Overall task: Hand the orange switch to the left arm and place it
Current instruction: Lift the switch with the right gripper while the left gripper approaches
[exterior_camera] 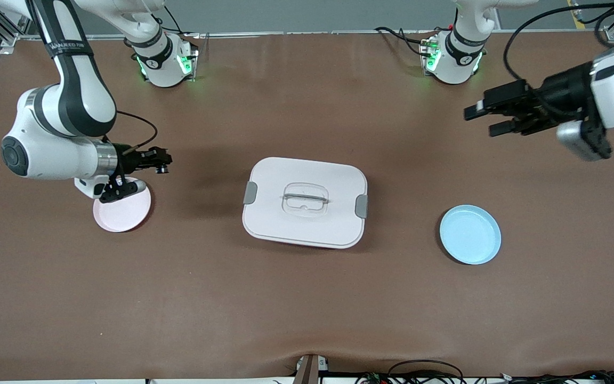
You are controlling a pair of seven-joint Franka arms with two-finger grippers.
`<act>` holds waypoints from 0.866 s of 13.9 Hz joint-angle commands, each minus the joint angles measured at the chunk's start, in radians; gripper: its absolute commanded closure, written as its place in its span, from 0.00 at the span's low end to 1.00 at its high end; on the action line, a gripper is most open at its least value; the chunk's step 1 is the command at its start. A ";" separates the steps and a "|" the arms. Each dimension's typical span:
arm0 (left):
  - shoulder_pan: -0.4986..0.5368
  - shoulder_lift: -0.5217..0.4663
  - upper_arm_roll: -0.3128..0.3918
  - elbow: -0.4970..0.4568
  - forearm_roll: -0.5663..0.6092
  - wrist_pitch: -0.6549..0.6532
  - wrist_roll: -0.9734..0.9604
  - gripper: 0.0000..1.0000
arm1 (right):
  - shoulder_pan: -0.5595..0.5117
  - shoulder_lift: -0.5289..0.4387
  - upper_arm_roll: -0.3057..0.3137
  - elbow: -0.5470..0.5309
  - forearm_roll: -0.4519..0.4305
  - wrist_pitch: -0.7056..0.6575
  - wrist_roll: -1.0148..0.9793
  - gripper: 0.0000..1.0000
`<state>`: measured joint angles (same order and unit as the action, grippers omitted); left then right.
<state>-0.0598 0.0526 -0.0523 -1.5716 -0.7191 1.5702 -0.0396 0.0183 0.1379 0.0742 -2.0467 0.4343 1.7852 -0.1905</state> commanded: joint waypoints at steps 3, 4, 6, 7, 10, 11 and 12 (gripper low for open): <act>0.003 0.010 -0.047 0.024 -0.043 0.048 -0.020 0.00 | 0.136 -0.011 -0.005 0.094 0.083 -0.033 0.490 1.00; 0.015 0.010 -0.047 0.022 -0.043 0.042 -0.049 0.00 | 0.181 -0.005 -0.005 0.135 0.083 -0.030 0.616 1.00; 0.018 0.009 -0.038 0.024 -0.043 0.039 -0.199 0.00 | 0.254 0.020 -0.005 0.219 0.086 -0.027 0.799 1.00; 0.018 0.010 -0.037 0.024 -0.033 0.037 -0.297 0.00 | 0.285 0.047 -0.005 0.262 0.087 -0.026 0.878 1.00; 0.015 0.019 -0.034 0.019 -0.005 0.040 -0.639 0.00 | 0.348 0.103 -0.005 0.367 0.124 -0.026 1.072 1.00; 0.014 0.024 -0.035 0.022 0.042 0.042 -0.708 0.00 | 0.359 0.117 -0.005 0.393 0.129 -0.026 1.106 1.00; 0.008 0.027 -0.037 0.019 0.071 0.040 -0.753 0.00 | 0.371 0.126 -0.005 0.411 0.129 -0.024 1.123 1.00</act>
<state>-0.0454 0.0734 -0.0878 -1.5568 -0.6976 1.6180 -0.6865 0.3692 0.2148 0.0803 -1.7120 0.5378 1.7754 0.8759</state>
